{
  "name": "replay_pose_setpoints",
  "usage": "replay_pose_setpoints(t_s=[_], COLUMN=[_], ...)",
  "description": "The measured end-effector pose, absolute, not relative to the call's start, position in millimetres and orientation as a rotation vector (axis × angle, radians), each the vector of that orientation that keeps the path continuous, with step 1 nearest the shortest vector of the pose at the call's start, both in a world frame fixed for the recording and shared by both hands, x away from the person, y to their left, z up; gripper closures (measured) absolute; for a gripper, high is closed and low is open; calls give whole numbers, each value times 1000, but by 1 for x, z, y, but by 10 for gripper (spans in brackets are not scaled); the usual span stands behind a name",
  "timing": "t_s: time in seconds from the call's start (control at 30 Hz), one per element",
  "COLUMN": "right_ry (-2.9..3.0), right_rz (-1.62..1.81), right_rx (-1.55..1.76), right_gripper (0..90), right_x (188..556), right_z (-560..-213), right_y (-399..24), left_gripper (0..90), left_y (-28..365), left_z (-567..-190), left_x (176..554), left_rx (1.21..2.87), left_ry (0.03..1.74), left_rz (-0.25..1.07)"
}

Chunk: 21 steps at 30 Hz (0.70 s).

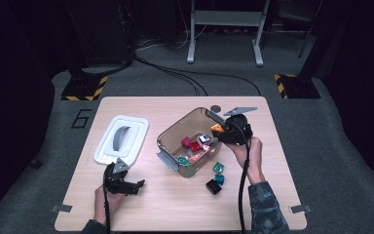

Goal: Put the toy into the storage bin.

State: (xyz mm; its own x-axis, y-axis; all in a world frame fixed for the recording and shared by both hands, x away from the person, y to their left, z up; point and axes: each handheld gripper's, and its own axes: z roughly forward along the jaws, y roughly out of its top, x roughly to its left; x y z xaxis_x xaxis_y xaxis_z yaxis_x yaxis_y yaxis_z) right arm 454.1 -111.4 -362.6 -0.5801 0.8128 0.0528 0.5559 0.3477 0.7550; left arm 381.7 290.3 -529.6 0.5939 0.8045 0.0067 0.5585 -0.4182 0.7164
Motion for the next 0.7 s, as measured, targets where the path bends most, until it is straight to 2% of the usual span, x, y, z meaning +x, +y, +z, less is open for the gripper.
replay_pose_setpoints(t_s=[0.27,0.7], right_ry=[2381,2459], right_rz=[1020,945], right_rx=[1190,1179], right_gripper=[584,582], right_x=[464,461], right_z=[-374,-382], right_y=[-89,-87], left_gripper=[31,31], left_y=[290,290], left_z=[-530,-530], left_x=[382,382], left_rx=[2138,2130], left_ry=[1073,1073], left_rz=[460,476])
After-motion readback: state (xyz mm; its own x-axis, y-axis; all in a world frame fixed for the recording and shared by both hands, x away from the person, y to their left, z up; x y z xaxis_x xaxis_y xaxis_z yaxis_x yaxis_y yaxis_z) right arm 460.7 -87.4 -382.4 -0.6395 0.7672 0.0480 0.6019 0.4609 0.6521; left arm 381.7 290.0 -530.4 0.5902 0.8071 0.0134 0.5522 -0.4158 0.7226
